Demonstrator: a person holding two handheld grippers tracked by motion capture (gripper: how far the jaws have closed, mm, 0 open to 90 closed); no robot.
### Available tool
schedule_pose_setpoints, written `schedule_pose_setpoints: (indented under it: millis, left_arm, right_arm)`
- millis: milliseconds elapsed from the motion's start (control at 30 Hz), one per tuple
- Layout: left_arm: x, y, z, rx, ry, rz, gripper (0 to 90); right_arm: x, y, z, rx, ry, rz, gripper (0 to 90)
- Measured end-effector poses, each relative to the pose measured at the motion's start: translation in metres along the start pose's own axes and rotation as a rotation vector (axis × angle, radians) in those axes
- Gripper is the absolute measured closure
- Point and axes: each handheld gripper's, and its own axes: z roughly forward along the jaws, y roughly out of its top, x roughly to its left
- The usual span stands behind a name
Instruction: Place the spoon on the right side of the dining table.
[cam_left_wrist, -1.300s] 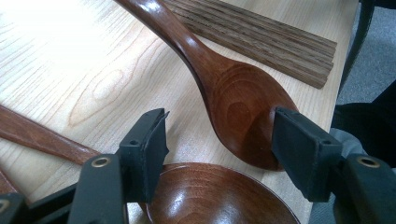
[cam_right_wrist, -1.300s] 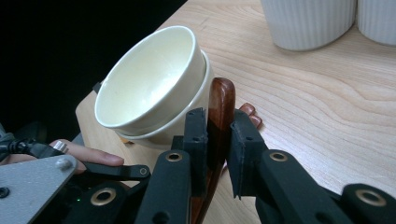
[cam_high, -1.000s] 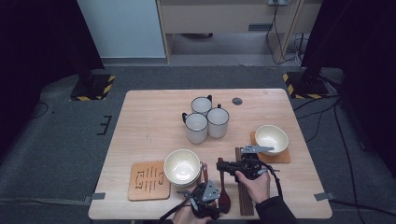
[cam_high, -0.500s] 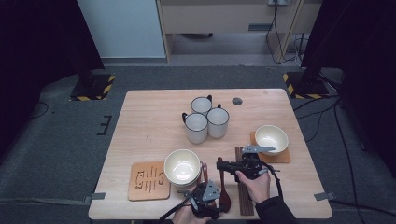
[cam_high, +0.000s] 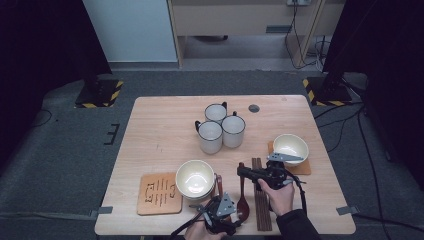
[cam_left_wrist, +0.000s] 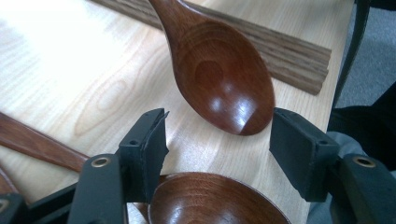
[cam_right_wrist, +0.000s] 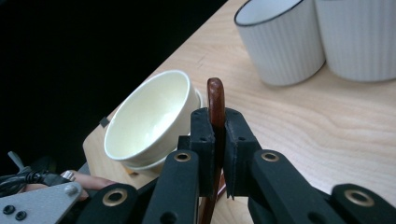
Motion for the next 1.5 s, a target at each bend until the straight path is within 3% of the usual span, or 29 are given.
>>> schedule_pose_setpoints:
  millis: [667,1233,1500]
  left_arm:
    - [0.006,0.012,-0.024,-0.132,0.019,-0.036,39.2]
    - [0.004,0.024,-0.046,-0.206,0.017,-0.038,38.7]
    - [0.009,0.028,-0.059,-0.240,0.040,-0.050,38.7]
  right_arm:
    - [-0.003,0.016,-0.020,-0.142,-0.066,-0.040,83.9]
    - [-0.005,0.023,-0.031,-0.207,-0.107,-0.050,83.9]
    - [-0.006,0.028,-0.037,-0.235,-0.125,-0.058,83.9]
